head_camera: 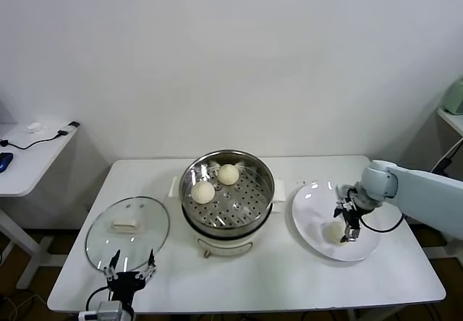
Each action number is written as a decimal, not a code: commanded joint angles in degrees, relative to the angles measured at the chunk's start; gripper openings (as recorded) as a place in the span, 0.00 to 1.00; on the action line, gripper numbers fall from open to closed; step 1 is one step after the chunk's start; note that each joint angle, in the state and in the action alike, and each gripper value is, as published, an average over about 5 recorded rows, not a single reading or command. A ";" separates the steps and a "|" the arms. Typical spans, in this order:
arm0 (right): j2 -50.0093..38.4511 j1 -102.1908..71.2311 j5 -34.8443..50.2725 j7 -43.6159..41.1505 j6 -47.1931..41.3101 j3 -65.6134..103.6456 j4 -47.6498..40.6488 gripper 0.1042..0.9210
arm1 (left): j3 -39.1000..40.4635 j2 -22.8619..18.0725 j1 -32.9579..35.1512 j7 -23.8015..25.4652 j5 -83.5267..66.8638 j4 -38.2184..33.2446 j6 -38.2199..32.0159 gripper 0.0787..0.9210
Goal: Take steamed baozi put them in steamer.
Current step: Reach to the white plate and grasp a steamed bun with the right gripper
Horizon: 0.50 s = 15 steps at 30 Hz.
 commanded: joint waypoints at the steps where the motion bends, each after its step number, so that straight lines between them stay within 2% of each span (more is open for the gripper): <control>1: -0.40 -3.57 -1.90 1.47 -0.62 2.79 -0.31 0.88 | 0.03 0.03 -0.02 -0.01 0.11 -0.11 0.19 0.88; 6: -0.17 -4.24 -2.05 2.14 -0.72 4.52 -0.45 0.85 | 0.16 -0.08 -0.14 -0.03 0.10 -0.11 0.29 0.88; 12: -0.81 -2.93 -3.35 0.65 -0.04 4.51 0.89 0.67 | 0.23 -0.23 0.03 -0.07 0.09 -0.36 0.40 0.88; 15: -1.13 -0.12 -5.03 -1.19 1.20 4.84 1.50 0.62 | 0.23 -0.24 0.18 -0.08 0.09 -0.57 0.42 0.88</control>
